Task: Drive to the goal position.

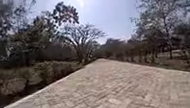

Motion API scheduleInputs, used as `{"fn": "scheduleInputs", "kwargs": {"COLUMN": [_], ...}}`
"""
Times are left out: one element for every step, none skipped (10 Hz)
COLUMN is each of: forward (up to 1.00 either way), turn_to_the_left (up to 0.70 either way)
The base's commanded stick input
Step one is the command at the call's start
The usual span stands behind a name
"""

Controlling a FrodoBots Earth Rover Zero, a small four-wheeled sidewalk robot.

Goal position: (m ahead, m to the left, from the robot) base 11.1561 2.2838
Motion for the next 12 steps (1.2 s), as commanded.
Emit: {"fn": "scheduleInputs", "kwargs": {"forward": [1.00, 1.00, 1.00, 1.00, 1.00, 1.00, 1.00, 1.00, 1.00, 1.00, 1.00, 1.00], "turn_to_the_left": [0.00, 0.00, 0.00, 0.00, 0.00, 0.00, 0.00, 0.00, 0.00, 0.00, 0.00, 0.00]}}
